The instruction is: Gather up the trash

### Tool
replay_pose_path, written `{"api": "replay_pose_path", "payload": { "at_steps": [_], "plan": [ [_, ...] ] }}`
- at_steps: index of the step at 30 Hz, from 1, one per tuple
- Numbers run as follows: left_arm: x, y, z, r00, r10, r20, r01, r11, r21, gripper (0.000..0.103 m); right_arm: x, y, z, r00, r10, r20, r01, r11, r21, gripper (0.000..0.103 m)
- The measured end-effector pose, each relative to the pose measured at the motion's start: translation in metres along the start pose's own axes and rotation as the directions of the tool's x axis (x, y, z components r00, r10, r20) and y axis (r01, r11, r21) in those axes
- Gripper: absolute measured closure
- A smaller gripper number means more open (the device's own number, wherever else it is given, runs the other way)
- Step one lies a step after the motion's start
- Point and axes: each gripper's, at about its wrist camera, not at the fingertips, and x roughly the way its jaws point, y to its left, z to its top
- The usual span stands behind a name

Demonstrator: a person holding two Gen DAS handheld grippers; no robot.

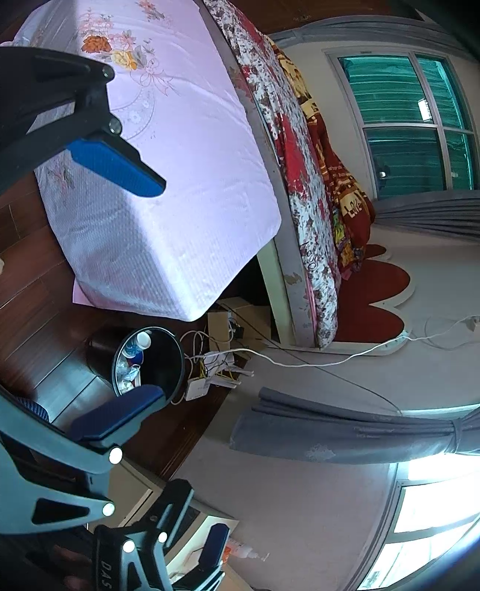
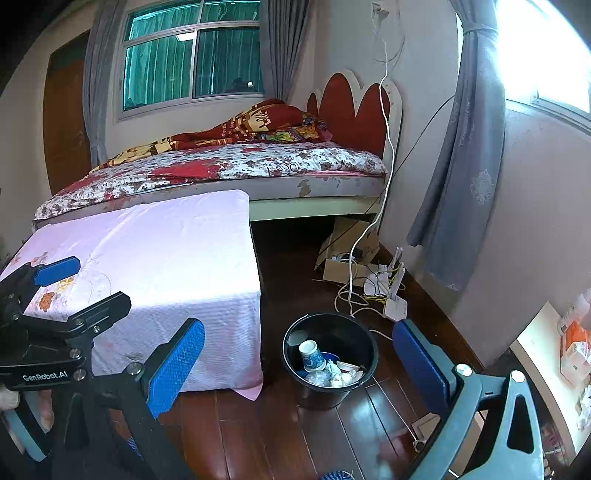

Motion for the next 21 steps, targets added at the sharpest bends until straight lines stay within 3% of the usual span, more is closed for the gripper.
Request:
{"api": "replay_pose_path", "payload": {
  "at_steps": [21],
  "plan": [
    [-0.0034, -0.0031, -0.0018, 1.0, 0.006, 0.008, -0.006, 1.0, 0.012, 0.001, 0.0018, 0.0014, -0.0035, 1.0, 0.001, 0.004, -0.001, 1.0, -0.002, 0.0]
  ]
}}
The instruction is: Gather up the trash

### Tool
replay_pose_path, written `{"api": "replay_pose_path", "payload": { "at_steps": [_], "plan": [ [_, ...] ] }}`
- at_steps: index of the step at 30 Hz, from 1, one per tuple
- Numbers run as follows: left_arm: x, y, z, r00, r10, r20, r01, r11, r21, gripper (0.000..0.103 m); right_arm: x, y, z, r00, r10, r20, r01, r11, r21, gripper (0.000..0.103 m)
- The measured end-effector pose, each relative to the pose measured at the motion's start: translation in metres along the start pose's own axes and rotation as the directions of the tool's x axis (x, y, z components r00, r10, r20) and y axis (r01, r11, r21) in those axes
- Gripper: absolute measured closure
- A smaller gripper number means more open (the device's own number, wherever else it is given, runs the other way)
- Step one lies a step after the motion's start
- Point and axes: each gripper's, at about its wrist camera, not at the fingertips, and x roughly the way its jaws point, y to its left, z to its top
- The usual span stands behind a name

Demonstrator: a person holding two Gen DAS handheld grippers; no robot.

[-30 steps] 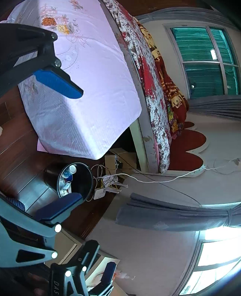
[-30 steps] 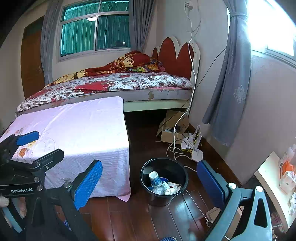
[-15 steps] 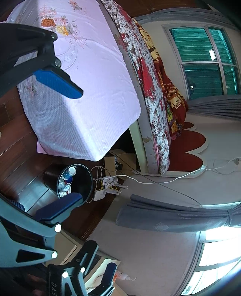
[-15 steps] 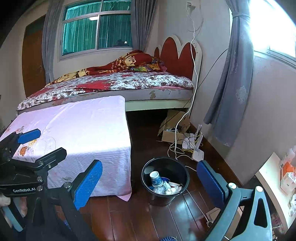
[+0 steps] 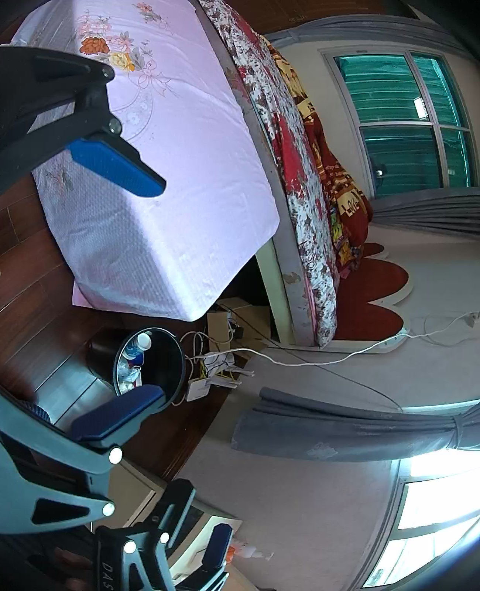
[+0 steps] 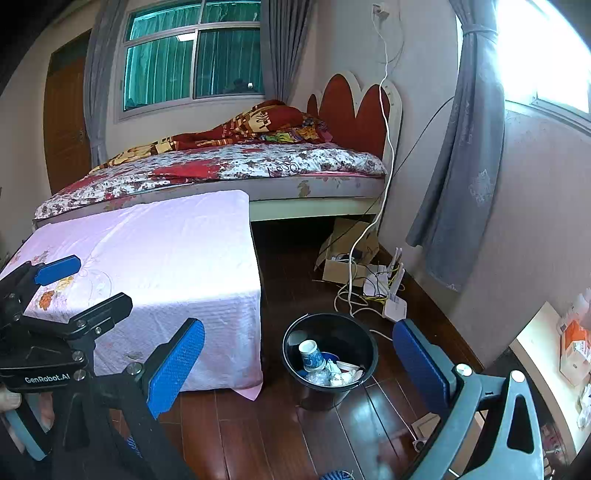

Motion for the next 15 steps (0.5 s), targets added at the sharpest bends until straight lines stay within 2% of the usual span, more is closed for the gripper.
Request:
{"api": "replay_pose_path", "payload": {
  "at_steps": [15],
  "plan": [
    [0.0, -0.0013, -0.0016, 1.0, -0.003, 0.0, 0.003, 1.0, 0.009, 0.001, 0.0005, -0.0012, -0.0018, 1.0, -0.001, 0.0, 0.001, 1.0, 0.003, 0.0]
  ]
}}
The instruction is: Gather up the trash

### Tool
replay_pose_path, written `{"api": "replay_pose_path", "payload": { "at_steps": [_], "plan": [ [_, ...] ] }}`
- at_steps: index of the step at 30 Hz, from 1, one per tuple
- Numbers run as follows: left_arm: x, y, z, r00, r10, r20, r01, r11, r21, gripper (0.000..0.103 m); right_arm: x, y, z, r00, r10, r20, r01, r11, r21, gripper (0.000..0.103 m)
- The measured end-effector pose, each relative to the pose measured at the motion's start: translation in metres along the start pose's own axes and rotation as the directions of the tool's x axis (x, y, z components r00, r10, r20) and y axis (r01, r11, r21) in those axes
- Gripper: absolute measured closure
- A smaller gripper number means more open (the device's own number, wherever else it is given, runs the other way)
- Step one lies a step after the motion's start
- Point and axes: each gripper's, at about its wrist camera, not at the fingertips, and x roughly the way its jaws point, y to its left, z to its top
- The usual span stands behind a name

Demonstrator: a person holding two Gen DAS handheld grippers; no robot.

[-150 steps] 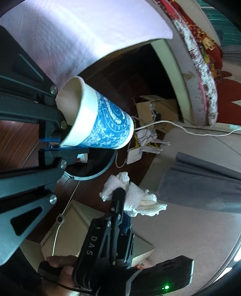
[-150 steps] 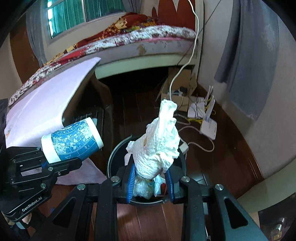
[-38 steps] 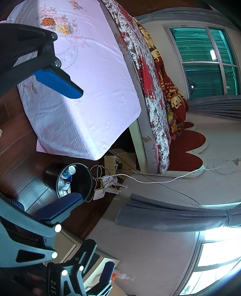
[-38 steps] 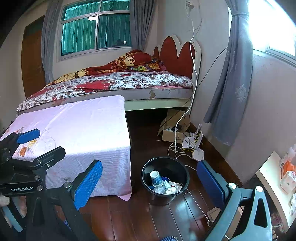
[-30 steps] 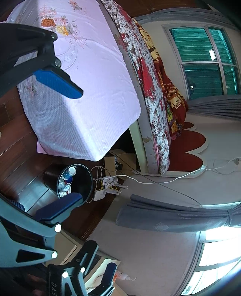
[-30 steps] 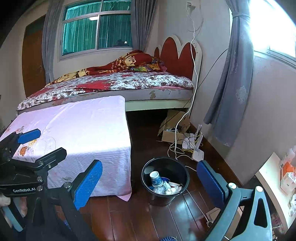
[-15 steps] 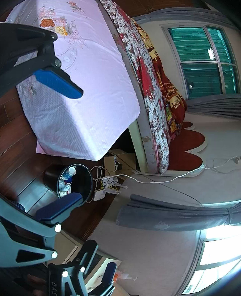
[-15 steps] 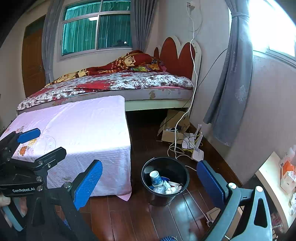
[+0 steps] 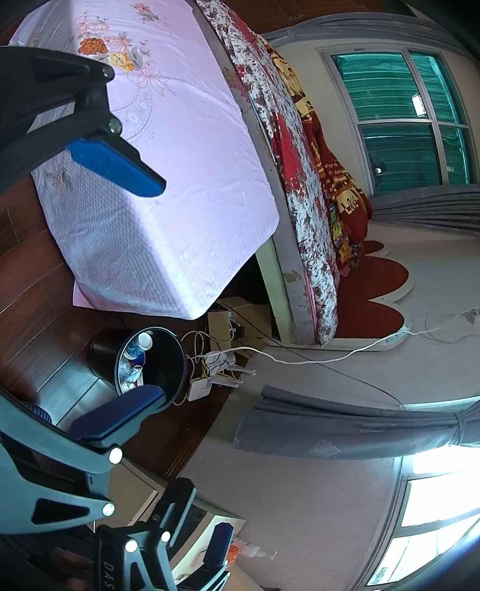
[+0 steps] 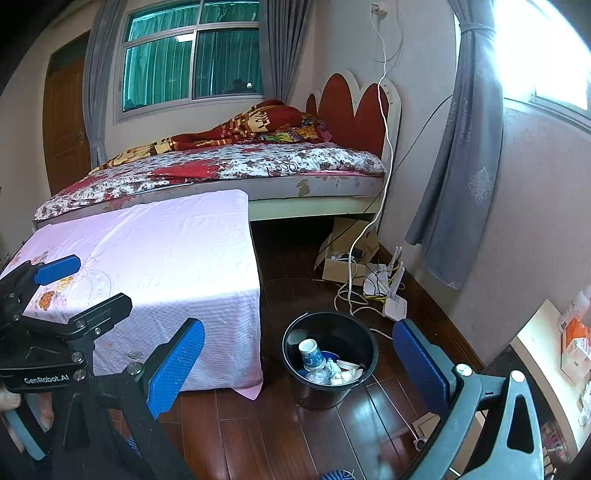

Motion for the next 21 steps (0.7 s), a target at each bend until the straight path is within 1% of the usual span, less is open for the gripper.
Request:
{"api": "replay_pose_path", "payload": {
  "at_steps": [21],
  "plan": [
    [-0.0013, -0.0017, 0.0001, 1.0, 0.002, 0.009, -0.002, 1.0, 0.002, 0.001, 0.0002, 0.0007, -0.0022, 1.0, -0.001, 0.001, 0.001, 1.0, 0.002, 0.0]
  ]
}}
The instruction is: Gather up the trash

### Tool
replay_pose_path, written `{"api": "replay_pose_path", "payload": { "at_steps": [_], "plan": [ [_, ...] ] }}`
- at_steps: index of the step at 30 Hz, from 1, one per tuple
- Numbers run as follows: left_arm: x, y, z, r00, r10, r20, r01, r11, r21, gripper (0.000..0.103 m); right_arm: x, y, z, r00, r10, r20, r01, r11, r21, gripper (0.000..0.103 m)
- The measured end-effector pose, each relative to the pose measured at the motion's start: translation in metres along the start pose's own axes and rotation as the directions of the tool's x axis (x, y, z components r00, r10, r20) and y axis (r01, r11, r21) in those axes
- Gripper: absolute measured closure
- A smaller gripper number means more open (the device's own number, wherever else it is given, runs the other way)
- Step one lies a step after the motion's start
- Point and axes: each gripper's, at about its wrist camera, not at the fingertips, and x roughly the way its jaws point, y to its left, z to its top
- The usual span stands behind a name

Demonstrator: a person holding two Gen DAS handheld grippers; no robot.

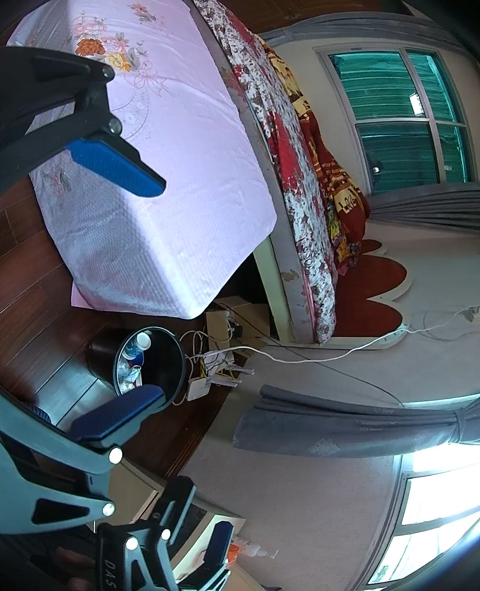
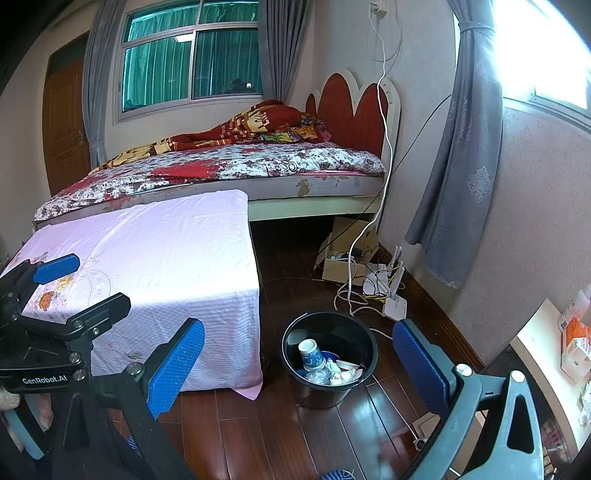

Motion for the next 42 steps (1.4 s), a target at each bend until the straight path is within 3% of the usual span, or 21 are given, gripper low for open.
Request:
{"api": "replay_pose_path", "payload": {
  "at_steps": [42],
  "plan": [
    [-0.005, 0.018, 0.002, 0.998, -0.051, 0.027, 0.049, 0.997, 0.057, 0.001, 0.0, -0.003, 0.001, 1.0, 0.0, -0.001, 0.0, 1.0, -0.004, 0.0]
  ]
}}
